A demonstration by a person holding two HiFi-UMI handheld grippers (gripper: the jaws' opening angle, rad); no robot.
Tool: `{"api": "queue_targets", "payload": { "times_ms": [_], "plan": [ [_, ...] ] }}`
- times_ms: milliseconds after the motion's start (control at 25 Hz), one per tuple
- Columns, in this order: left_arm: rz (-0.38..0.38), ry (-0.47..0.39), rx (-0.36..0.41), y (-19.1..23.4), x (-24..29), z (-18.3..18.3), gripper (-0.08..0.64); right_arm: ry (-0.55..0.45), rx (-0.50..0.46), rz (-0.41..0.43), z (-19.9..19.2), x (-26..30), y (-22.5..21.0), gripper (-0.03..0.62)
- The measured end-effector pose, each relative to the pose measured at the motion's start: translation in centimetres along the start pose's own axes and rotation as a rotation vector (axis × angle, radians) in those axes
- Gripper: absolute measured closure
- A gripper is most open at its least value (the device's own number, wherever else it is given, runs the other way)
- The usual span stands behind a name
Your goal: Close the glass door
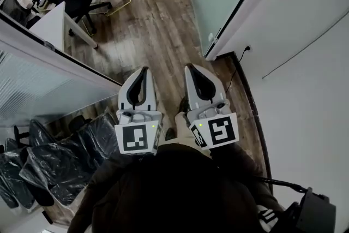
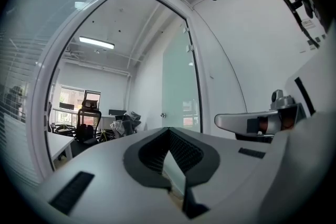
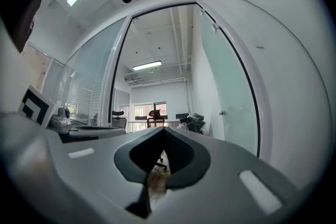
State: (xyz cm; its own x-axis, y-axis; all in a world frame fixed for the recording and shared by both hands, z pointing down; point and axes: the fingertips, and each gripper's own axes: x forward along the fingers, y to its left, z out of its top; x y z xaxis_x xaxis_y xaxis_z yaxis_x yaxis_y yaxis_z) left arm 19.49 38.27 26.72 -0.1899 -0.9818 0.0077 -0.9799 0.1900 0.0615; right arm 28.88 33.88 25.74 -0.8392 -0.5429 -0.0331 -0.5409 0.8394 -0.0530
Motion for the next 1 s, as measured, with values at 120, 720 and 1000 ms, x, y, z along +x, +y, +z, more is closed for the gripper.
{"api": "queue_targets", "payload": {
  "times_ms": [120, 720, 1000],
  "plan": [
    [-0.015, 0.008, 0.011, 0.9, 6.0, -0.8, 0.563, 0.016, 0.01, -0.011, -1.4, 4.8, -3.9, 0.591],
    [-0.008, 0.005, 0.047, 6.0, 33.9, 0.8, 0.563, -0.031, 0.018, -0.021, 0.6, 27.9, -21.6, 0.591],
    [0.047, 0.002, 0.018, 12.2, 44.1, -1.1, 0.563, -0.001, 0.008, 0.004, -2.0, 39.2, -25.2, 0.591]
  ]
}}
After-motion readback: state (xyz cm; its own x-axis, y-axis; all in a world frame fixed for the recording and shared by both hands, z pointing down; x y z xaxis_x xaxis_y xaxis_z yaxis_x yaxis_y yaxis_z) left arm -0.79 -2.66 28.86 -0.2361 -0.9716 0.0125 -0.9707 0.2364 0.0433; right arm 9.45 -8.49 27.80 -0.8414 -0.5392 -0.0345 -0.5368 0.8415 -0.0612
